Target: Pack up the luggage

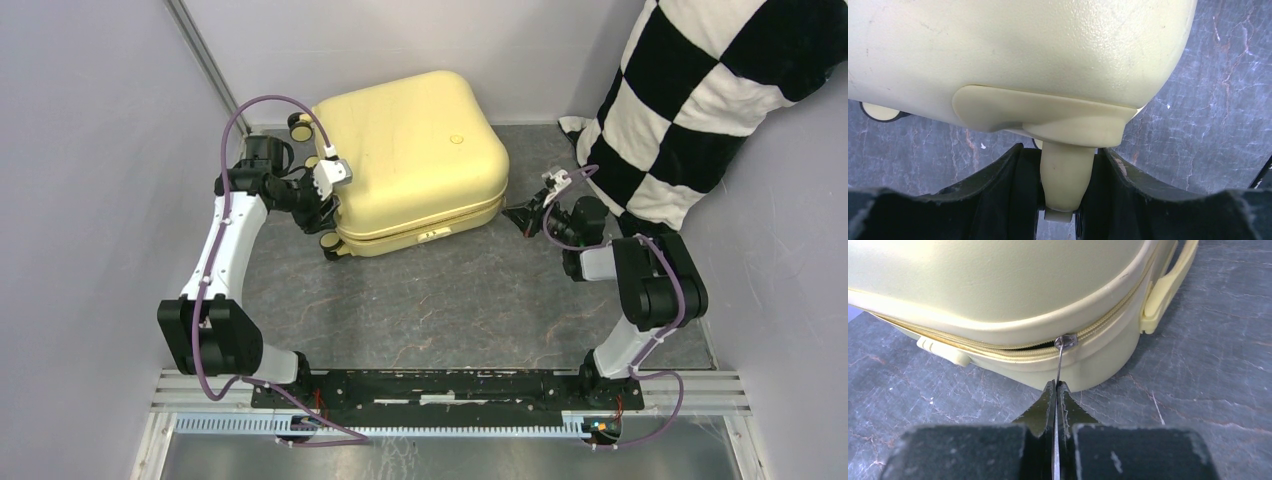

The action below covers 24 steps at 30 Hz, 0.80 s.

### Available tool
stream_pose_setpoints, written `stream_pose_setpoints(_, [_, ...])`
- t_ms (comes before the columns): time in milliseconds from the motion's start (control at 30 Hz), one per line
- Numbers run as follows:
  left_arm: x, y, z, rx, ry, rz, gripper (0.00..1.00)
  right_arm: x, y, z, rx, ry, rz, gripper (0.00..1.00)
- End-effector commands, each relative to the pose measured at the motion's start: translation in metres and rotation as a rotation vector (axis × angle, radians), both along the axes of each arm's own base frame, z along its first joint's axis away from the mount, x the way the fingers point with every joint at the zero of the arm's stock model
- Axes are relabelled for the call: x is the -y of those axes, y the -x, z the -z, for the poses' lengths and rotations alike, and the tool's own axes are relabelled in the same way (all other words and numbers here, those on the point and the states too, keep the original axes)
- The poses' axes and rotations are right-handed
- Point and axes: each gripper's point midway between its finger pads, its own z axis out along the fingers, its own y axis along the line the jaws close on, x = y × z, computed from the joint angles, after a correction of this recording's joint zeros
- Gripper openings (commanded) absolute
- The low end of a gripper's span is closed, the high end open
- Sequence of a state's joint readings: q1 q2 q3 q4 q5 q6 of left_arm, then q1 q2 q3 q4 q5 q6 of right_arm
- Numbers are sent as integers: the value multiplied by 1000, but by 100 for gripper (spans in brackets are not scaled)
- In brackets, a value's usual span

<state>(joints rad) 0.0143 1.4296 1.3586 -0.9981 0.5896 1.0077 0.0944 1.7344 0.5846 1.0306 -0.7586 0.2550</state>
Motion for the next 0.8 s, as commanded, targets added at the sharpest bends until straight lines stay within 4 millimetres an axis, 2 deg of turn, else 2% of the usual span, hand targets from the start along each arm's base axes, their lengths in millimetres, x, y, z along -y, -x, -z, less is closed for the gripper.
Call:
stream_pose_setpoints(0, [19, -10, -42, 92, 167, -74, 2, -6, 16, -36, 149, -3, -23, 0])
stream_pose_setpoints(100, [24, -7, -36, 67, 208, -99, 2, -9, 23, -33, 157, 25, -12, 0])
stream_pose_setpoints(167, [37, -3, -32, 63, 209, -76, 2, -12, 26, -30, 156, 39, -11, 0])
stream_pose_setpoints(267, [39, -5, -37, 87, 211, -87, 2, -11, 26, -29, 151, 45, 7, 0])
stream_pose_setpoints(500, [28, -18, -58, 193, 178, -142, 2, -17, 27, -37, 175, 49, 15, 0])
stream_pose_setpoints(667, [19, -30, -80, 291, 162, -199, 2, -29, 41, -36, 186, 70, -21, 0])
stream_pose_setpoints(767, [8, -42, -87, 343, 140, -271, 2, -30, 52, -30, 173, 77, -25, 0])
